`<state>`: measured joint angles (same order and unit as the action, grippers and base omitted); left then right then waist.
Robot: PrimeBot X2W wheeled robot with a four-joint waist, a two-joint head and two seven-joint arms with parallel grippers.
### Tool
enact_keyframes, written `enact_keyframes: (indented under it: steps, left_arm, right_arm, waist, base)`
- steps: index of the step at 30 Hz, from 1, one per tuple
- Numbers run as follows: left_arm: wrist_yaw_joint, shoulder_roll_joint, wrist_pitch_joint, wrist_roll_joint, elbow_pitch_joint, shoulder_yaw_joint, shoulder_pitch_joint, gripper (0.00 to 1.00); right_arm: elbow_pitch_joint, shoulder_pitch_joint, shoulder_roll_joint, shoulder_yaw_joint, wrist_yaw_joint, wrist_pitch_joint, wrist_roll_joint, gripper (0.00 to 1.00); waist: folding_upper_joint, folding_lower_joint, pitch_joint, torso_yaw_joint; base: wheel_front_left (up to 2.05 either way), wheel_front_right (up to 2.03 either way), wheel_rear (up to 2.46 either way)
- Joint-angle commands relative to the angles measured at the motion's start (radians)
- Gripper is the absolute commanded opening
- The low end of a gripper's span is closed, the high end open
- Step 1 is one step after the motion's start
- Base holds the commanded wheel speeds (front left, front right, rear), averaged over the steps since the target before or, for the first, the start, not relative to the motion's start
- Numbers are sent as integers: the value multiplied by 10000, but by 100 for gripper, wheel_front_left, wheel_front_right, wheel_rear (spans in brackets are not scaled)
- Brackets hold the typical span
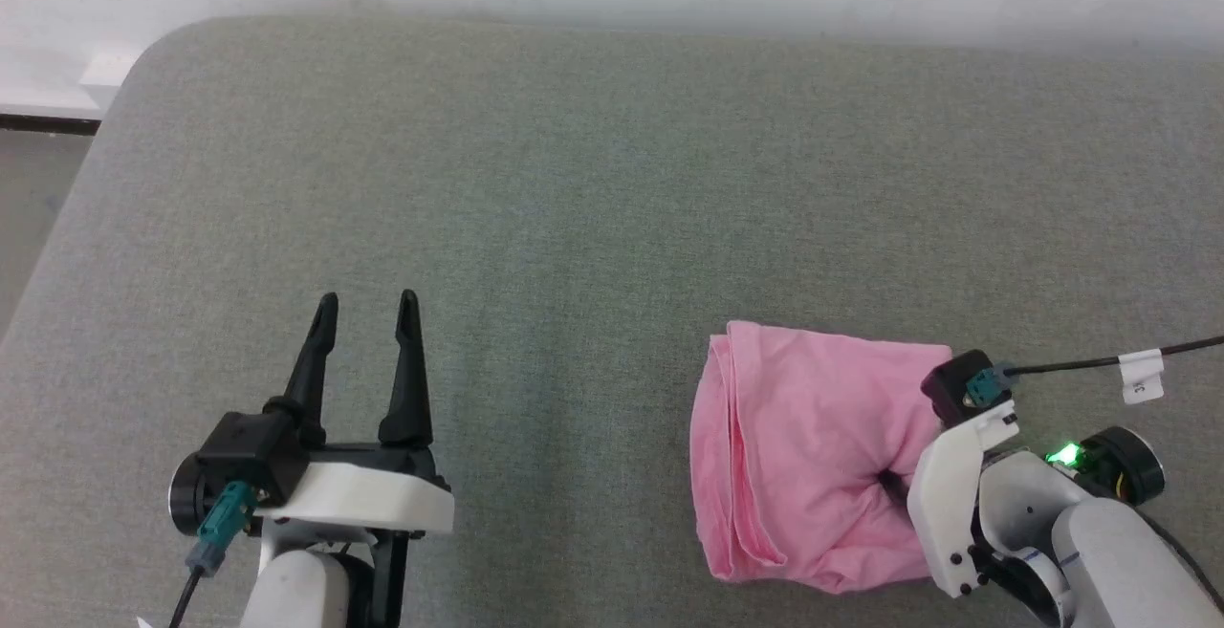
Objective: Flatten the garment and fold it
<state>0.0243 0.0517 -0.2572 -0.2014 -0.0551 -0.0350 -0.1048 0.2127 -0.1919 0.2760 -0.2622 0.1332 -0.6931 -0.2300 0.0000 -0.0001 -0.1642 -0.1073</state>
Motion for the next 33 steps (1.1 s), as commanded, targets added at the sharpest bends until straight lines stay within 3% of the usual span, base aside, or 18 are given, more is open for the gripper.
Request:
enact_keyframes:
  steps: [1, 2, 3, 7, 10, 19, 26, 33]
  left_arm:
    - [-63, -14, -45, -34, -1, -10, -60, 100]
    - [-67, -14, -45, -29, 9, -10, -47, 100]
    - [-72, -14, -45, -24, 17, -10, -36, 100]
    - [-111, -14, -45, 24, 60, 59, 28, 100]
    - [-120, -14, -45, 60, 152, 150, 159, 100]
    - [-223, 13, -45, 362, 385, -28, -29, 100]
    - [-270, 356, -13, 748, 292, -98, -750, 100]
    - [-530, 625, 401, 1081, 895, -105, -944, 100]
  right_arm:
    - [507, -59, 58, -83, -25, 25, 18, 56]
    - [667, -134, 79, -132, -25, 101, -14, 33]
    - [799, -205, 96, -173, -25, 179, -69, 0]
    - [967, -510, 258, -533, -25, 389, -434, 0]
    - [810, -821, 488, -1030, -25, 324, -970, 0]
    - [613, -2364, 1883, -2608, -25, 132, -2536, 0]
    - [2123, -3913, 1971, -2996, -25, 1023, -3269, 0]
    - [3874, -5578, 2223, -3295, -25, 2033, -3625, 0]
  waist:
    - [0, 1, -28, -46]
    - [0, 1, -37, -54]
    - [0, 1, -44, -60]
    - [0, 1, -25, 106]
    - [0, 1, -40, 604]
    - [0, 1, -1036, 3510]
    - [0, 1, -1898, 5351]
    - [0, 1, -2881, 5764]
  base:
    - [0, 0, 0]
    - [0, 0, 0]
    - [0, 0, 0]
    - [0, 0, 0]
    - [0, 0, 0]
    - [0, 0, 0]
    - [0, 0, 0]
    - [0, 0, 0]
